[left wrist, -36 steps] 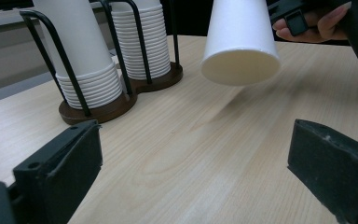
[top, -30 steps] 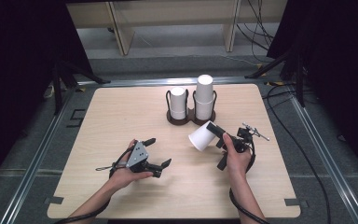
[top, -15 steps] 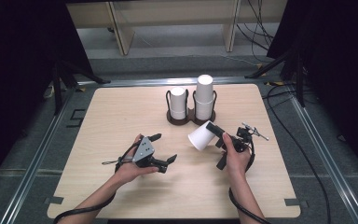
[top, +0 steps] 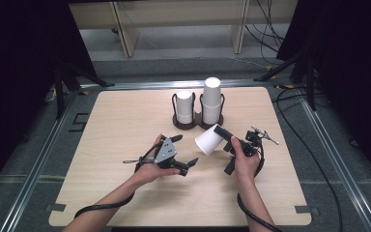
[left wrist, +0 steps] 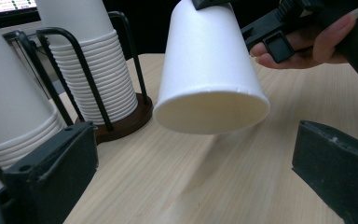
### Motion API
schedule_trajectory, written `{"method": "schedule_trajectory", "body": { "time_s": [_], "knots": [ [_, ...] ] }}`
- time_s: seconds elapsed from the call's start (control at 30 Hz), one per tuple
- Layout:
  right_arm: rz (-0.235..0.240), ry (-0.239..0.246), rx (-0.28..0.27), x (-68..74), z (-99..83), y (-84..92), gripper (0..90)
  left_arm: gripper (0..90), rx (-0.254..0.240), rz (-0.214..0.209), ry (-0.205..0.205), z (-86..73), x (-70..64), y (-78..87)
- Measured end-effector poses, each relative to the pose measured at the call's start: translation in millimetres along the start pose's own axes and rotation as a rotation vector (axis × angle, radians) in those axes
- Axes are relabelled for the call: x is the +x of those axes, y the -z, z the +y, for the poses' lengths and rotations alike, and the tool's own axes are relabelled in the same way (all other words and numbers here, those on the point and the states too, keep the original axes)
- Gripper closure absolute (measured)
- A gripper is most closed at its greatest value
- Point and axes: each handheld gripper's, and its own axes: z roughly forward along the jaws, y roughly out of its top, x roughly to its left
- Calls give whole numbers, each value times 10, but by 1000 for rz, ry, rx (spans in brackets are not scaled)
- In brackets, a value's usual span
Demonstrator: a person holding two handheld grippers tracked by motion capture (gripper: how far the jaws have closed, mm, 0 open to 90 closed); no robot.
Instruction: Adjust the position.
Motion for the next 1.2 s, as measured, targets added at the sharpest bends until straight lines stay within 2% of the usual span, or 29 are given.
{"method": "schedule_trajectory", "body": {
  "time_s": [0.13, 0.27, 0.37, 0.57, 0.6, 0.63, 0.73, 0.77, 0.87, 0.9, 0.97, 1.07, 1.1, 1.13, 1.17, 1.2],
  "knots": [
    [3, -12, -4, 2, 2, 0, 361, 0, -6, -10, -9, 28, -7, -94],
    [2, -16, -2, 7, 6, 1, 361, 0, -7, -25, 10, 52, -18, -151],
    [4, -19, -4, 7, 5, -4, 361, 0, -5, -33, 6, 51, -19, -193],
    [10, -6, -8, 13, -4, -28, 361, 0, 2, -40, 29, 35, -27, -268],
    [10, -20, 0, 27, -5, -27, 361, 0, 11, -42, 30, 36, -26, -273],
    [8, -8, -1, 23, -4, -33, 361, 0, 12, -43, 30, 35, -26, -283],
    [19, -21, -1, 39, -7, -43, 361, 0, 15, -43, 31, 38, -11, -297],
    [24, -50, 4, 59, -11, -42, 361, 0, 16, -44, 33, 38, -9, -298],
    [20, -35, -1, 56, -9, -47, 362, 0, 16, -45, 35, 37, -6, -304],
    [32, -33, -2, 45, -11, -57, 361, 0, 11, -46, 34, 34, -7, -312],
    [16, -4, -4, 40, -6, -55, 361, 0, 15, -46, 33, 38, -12, -318],
    [18, -24, 1, 59, -14, -59, 361, 2, 10, -48, 38, 49, -26, -339],
    [24, -50, 4, 75, -20, -61, 361, 5, 11, -49, 34, 53, -30, -347],
    [23, -45, 5, 73, -19, -60, 361, 7, 11, -49, 33, 56, -32, -354],
    [28, -83, 15, 94, -23, -55, 361, 12, 5, -50, 40, 57, -34, -365],
    [26, -79, 13, 92, -21, -56, 361, 16, 6, -49, 46, 61, -33, -373]
  ]
}}
